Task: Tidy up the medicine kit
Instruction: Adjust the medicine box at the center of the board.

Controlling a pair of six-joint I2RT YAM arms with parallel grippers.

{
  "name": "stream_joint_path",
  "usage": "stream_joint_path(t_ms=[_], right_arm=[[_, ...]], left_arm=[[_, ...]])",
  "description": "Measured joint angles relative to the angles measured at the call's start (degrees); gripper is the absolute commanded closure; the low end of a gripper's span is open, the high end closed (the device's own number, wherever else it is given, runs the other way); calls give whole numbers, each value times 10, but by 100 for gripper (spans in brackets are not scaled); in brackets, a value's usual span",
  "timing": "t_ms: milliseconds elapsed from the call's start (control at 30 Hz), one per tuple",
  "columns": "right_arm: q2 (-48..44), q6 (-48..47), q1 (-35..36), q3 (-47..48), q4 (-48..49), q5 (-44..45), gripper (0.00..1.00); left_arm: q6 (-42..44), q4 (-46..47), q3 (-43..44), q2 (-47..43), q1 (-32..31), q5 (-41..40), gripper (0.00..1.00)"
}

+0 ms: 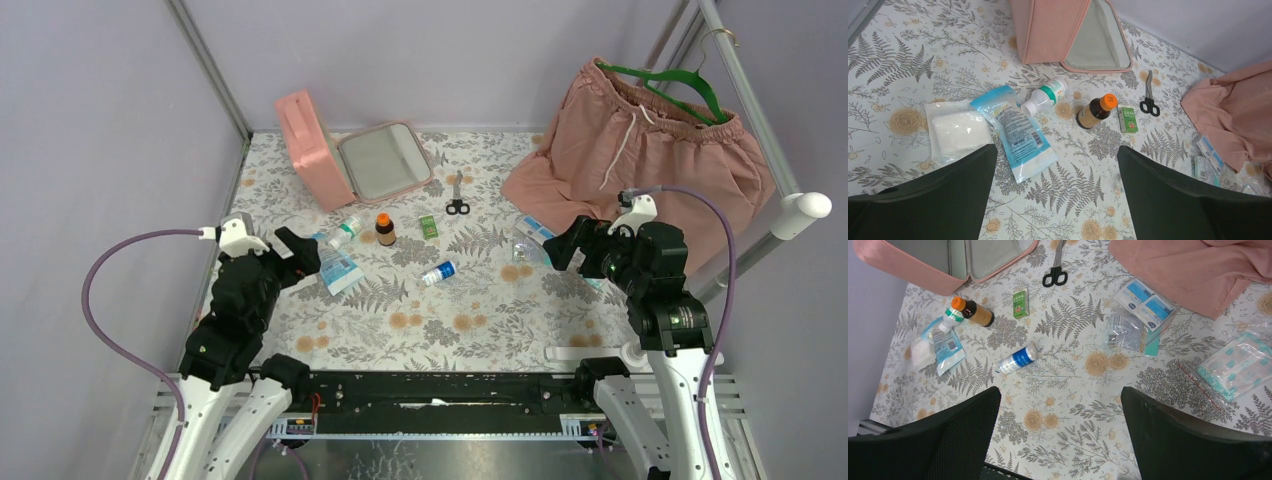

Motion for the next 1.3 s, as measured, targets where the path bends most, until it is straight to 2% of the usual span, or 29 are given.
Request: stream_joint_path(t_ms=[567,667,833,967,1133,1300], right_arm=[[1,23,0,-7,-6,45,0],[3,22,0,-7,-6,26,0],[49,14,0,-8,-9,-68,0],[104,14,0,-12,-6,-126,5],[155,10,0,-17,-14,-127,5],[165,11,0,-24,-16,-110,5]], left_arm=[[-21,-3,0,34,0,-5,1],[-29,-5,0,36,0,-12,1],[-46,-14,8,52,0,-28,1],[-50,-18,8,53,0,-32,1],[-49,-18,8,54,0,-32,1],[-49,-17,8,73,0,-29,1]])
